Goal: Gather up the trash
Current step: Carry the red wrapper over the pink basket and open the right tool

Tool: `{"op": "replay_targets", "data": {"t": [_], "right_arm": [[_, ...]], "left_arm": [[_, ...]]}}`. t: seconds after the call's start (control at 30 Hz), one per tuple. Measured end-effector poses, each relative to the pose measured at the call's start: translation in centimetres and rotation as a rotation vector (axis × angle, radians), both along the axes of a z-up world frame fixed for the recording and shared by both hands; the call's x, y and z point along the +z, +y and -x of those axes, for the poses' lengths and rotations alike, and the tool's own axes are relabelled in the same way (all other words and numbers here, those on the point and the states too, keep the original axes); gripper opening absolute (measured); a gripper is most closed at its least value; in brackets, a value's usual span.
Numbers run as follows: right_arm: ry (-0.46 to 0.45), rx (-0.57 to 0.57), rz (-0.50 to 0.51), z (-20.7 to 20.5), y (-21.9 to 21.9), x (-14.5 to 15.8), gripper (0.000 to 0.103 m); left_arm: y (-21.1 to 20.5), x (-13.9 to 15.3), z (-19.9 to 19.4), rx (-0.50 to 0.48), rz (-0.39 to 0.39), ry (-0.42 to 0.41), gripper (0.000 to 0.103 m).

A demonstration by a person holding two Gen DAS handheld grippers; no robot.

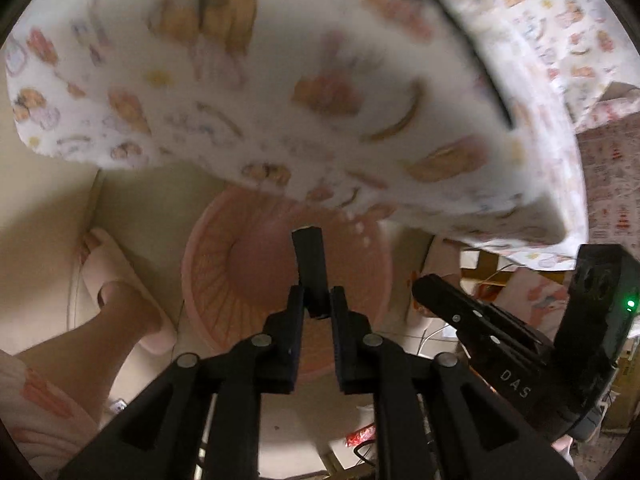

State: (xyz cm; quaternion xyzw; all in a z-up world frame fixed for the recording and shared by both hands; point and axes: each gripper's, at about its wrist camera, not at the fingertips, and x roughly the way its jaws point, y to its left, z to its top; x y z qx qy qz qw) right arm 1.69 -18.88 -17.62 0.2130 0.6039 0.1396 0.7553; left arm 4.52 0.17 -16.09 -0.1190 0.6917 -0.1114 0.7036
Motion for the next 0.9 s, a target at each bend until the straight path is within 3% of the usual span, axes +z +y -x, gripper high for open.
{"op": "replay_targets", "data": {"t": [0.1,0.13,0.27,0.4,0.53,0.63,0.73,0.83,0.9], "right_arm": [[0.01,0.002,0.033,-0.1,0.2,-0.9,0.009],[0.019,-0.003,0.033,-0.2,0.2,-1.2,0.01],[0.036,-0.019,0.039,-0.3,0.7,-1.5,0.01],[-0.034,-0.012,0.136,-0.1,1.6,-0.1,0.01],[-0.123,0.01,0.15,0.3,1.9,2.0,0.01],[-0.177,0.045,0.121,0.6,2.1,3.7,0.01],[-0.22,0.059,0.125,0.9,2.1,4.9,0.013],[-0.217,0.072,0.1,1.2,1.7,5.3,0.022],[-0.214,0.077,0.101,1.2,1.7,5.2,0.034]], "left_arm": [[0.1,-1.4,0.1,0.005,-0.024,0.056,0.031],[0.1,-1.6,0.1,0.01,-0.044,0.06,0.042],[0.6,-0.8,-0.1,0.021,-0.065,0.032,0.061],[1.1,2.0,-0.3,0.037,-0.114,-0.078,0.069],[1.5,6.3,0.0,0.029,-0.168,-0.254,0.09],[1.6,8.9,0.6,0.028,-0.227,-0.38,0.096],[1.9,10.4,1.3,0.034,-0.214,-0.453,0.097],[2.2,11.1,1.3,0.051,-0.187,-0.475,0.097],[2.3,11.1,1.2,0.063,-0.194,-0.491,0.097]]}}
